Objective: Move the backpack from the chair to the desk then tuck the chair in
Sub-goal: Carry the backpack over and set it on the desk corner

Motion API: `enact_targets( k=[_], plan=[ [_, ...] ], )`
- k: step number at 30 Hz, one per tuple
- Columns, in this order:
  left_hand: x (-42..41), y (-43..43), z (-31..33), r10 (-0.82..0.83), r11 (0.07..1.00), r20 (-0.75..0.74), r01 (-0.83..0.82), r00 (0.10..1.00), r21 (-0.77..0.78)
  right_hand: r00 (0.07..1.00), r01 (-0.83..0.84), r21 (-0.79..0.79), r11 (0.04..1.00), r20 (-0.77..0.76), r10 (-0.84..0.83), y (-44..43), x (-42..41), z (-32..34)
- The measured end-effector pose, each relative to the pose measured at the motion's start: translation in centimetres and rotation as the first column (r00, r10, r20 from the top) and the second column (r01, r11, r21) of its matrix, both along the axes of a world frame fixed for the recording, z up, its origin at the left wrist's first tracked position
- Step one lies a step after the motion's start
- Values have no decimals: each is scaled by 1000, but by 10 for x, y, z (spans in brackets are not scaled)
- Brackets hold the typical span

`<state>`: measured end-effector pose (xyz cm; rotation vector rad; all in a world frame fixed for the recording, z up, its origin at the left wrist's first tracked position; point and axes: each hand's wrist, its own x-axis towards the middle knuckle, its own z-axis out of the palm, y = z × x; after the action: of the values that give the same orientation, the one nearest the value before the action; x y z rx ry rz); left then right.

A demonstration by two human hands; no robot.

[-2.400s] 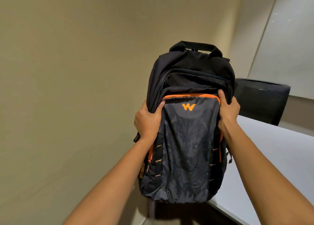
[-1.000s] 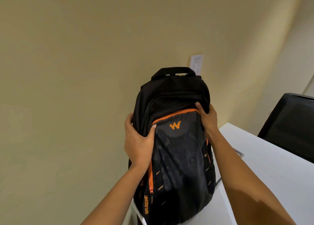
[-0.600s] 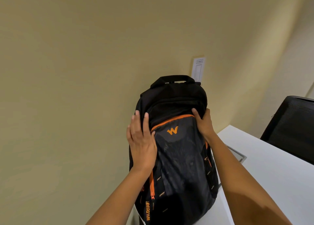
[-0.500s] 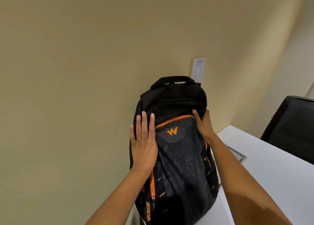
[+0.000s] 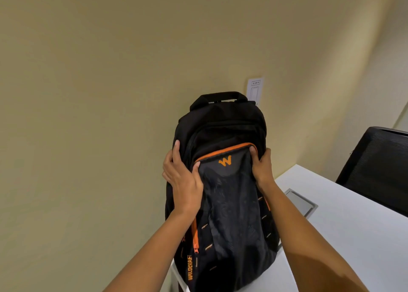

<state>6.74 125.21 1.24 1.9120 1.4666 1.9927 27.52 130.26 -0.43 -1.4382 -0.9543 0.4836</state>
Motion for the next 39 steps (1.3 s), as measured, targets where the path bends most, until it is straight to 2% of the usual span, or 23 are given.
enact_targets(
  k=[3,9,11,14,17,23,28,31,39],
  plan=[
    [4,5,6,8,999,-36,-6,999,43,1000,25,39,999,-6,-25,2,5,2],
    [5,3,-8,105,992,-160,-115,981,-57,987,-69,-72,995,142,79,-4,23,-11],
    [6,0,-11,174,981,-259,-189,950,-37,980,-90,-72,993,172,102,-6,23,-10],
    [10,-8,-22,210,978,-467,-193,859,84,963,-64,-44,997,259,73,-16,15,-18],
    [12,-14,-37,157,987,-641,-148,752,68,942,-29,-106,994,331,63,-29,9,-35],
    [8,-13,-47,166,979,-830,-190,533,74,870,45,-277,960,482,98,-59,-4,-63],
    [-6,-18,-68,63,976,-916,-214,396,-25,799,92,-427,899,571,189,-89,-16,-87],
    [-15,-31,-82,-27,981,-936,-169,350,-91,711,137,-542,829,637,299,-112,-23,-100],
    [-45,-75,-103,-283,954,-908,-12,309,-301,643,318,-493,810,740,198,-185,-61,-106]
  ],
)
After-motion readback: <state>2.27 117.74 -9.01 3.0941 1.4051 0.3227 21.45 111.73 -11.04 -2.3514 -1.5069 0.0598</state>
